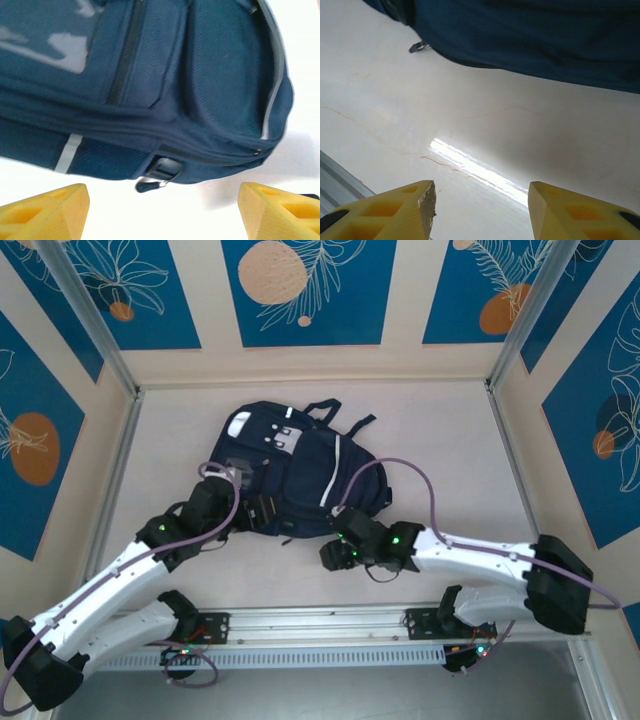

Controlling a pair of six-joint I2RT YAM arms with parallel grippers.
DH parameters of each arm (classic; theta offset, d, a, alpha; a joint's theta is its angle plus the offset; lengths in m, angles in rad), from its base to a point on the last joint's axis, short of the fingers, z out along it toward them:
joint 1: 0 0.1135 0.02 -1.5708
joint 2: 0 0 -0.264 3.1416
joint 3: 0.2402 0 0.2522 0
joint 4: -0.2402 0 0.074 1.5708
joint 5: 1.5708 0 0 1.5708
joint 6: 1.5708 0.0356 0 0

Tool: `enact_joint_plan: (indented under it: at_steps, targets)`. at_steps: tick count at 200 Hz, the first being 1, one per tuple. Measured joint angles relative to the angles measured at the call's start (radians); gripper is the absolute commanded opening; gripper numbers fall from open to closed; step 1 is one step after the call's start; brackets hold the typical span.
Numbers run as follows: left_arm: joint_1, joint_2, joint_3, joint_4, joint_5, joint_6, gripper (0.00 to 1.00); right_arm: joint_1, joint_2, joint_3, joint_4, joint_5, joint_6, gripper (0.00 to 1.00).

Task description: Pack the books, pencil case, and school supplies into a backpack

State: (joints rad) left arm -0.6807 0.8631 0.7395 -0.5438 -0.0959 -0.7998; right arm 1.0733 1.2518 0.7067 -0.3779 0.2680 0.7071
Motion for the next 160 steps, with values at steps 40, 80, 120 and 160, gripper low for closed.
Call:
enact_joint_plan:
  at_steps: [40,80,120,160]
  targets:
    - [0.0,0.0,-0.039,0.001,-0.019,-0.045,0.77,-0.002,0.154,0.095,0.031,-0.074,0.042,0.5]
    - [0.002,-0.008,-0.059,0.001,-0.038,-0.064,0.78,-0.058,0.198,0.089,0.135,-0.133,0.183,0.52]
    - [0.013,-0.023,-0.059,0.004,-0.061,-0.069,0.8,-0.044,0.268,0.111,0.246,-0.092,0.306,0.53]
    - [0.043,-0.024,-0.05,0.003,-0.071,-0.074,0.81,0.023,0.386,0.13,0.32,0.019,0.462,0.55]
